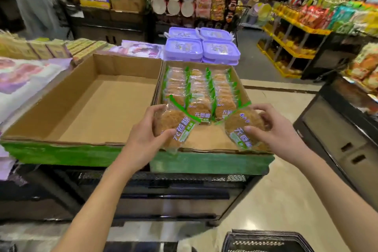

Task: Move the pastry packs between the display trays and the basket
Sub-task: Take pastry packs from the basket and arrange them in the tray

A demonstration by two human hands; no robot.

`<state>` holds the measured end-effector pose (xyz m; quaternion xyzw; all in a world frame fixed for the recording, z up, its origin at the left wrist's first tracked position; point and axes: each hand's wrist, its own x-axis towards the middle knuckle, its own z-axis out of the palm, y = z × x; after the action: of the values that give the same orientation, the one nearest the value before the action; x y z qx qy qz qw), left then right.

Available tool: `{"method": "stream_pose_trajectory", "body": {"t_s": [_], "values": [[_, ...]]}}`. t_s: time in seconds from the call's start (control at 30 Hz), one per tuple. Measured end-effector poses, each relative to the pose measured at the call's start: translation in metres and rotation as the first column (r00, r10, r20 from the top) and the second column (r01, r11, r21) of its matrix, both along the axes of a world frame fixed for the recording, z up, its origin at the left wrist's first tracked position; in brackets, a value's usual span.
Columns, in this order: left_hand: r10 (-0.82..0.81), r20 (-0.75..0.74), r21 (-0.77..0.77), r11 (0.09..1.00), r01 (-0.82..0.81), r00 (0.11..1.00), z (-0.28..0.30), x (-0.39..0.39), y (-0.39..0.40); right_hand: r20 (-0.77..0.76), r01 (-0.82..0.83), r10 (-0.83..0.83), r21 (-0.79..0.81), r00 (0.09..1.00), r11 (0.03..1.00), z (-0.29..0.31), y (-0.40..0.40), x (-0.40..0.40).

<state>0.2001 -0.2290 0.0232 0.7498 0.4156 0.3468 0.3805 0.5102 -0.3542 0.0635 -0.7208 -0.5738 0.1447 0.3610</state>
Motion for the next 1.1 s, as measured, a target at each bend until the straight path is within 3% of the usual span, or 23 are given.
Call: {"method": "stream_pose_trajectory", "body": {"t_s": [0.07,0.13,0.27,0.4,0.63,0.73,0.87,1.1], "values": [[-0.068,-0.121,0.021,0.997,0.071,0.990,0.000,0.015,0.041,0.375,-0.061,0.117,-0.159,0.920,0.985,-0.009,0.043,0.025],[-0.138,-0.211,0.008,0.990,0.143,0.968,0.003,0.030,0.078,0.521,-0.076,0.222,-0.287,0.824,0.955,-0.021,0.086,0.043],[-0.162,-0.471,0.119,0.962,0.245,0.867,0.001,0.063,0.136,0.541,-0.081,0.301,-0.393,0.785,0.916,-0.048,0.147,0.072],[-0.125,-0.751,0.185,0.902,0.389,0.648,-0.015,0.091,0.176,0.541,-0.089,0.333,-0.427,0.773,0.900,-0.072,0.179,0.091],[0.124,-0.918,0.298,0.843,0.447,0.377,-0.034,0.097,0.208,0.709,-0.023,0.269,-0.337,0.652,0.941,-0.086,0.200,0.092],[0.243,-0.886,0.414,0.797,0.440,0.395,-0.042,0.103,0.211,0.700,0.017,0.237,-0.335,0.674,0.942,-0.088,0.201,0.085],[0.267,-0.798,0.513,0.770,0.378,0.540,-0.058,0.114,0.203,0.733,0.050,0.193,-0.295,0.652,0.954,-0.099,0.193,0.081],[0.170,-0.880,0.361,0.846,0.392,0.443,-0.081,0.141,0.184,0.759,0.084,0.191,-0.308,0.623,0.948,-0.115,0.192,0.078]]}}
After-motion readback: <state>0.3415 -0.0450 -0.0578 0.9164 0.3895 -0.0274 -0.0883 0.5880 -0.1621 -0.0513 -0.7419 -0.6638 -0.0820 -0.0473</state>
